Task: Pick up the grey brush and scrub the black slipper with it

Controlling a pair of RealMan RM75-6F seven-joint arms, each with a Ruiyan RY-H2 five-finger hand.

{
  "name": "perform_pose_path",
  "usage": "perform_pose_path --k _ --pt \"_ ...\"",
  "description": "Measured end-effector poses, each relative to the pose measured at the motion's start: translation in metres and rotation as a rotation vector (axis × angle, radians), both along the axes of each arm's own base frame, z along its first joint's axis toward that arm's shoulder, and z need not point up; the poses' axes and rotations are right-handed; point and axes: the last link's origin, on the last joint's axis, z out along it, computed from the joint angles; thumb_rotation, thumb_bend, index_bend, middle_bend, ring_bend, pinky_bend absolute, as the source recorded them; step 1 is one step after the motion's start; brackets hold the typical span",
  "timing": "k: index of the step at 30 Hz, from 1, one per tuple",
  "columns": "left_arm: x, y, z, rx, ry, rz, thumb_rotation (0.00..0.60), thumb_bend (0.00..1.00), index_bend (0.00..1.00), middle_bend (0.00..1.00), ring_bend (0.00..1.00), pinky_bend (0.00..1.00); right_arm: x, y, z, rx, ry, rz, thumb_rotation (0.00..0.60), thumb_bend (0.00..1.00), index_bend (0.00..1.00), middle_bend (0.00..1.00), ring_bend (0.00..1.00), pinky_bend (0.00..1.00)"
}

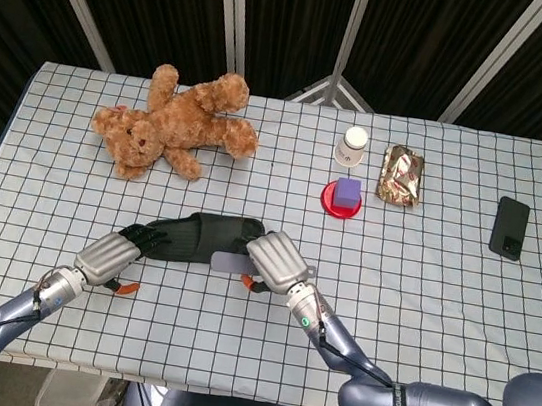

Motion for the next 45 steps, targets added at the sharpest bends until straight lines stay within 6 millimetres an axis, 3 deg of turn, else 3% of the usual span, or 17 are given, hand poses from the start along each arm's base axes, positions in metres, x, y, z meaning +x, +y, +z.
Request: perform_pose_path --k 5,8,19,31,45 --pt "-0.005 0.002 -0.003 -0.01 0.013 0.019 0.555 0.42 0.0 0.03 0.05 0.07 0.032 0.003 -0.018 0.046 -0.068 0.013 0.6 0.46 0.69 0.57 0.51 0.48" --pt "-0.007 0.003 -0.003 -0.015 0.018 0.026 0.553 0.42 0.01 0.03 0.05 0.07 0.041 -0.002 -0.027 0.056 -0.081 0.002 0.6 0.46 0.69 0.58 0.51 0.48" --pt "-0.016 0.003 -0.004 -0.035 0.033 0.067 0.554 0.43 0.01 0.03 0.05 0.07 0.046 -0.03 -0.051 0.063 -0.089 -0.08 0.6 0.47 0.7 0.58 0.51 0.48" --pt "-0.017 0.007 -0.01 -0.052 0.05 0.071 0.553 0.43 0.01 0.03 0.05 0.07 0.034 -0.05 -0.061 0.043 -0.099 -0.132 0.6 0.47 0.69 0.58 0.51 0.48" --pt "-0.019 0.005 -0.009 -0.05 0.058 0.069 0.551 0.43 0.01 0.03 0.05 0.07 -0.01 -0.066 -0.051 -0.043 -0.003 -0.176 0.6 0.47 0.69 0.58 0.51 0.48"
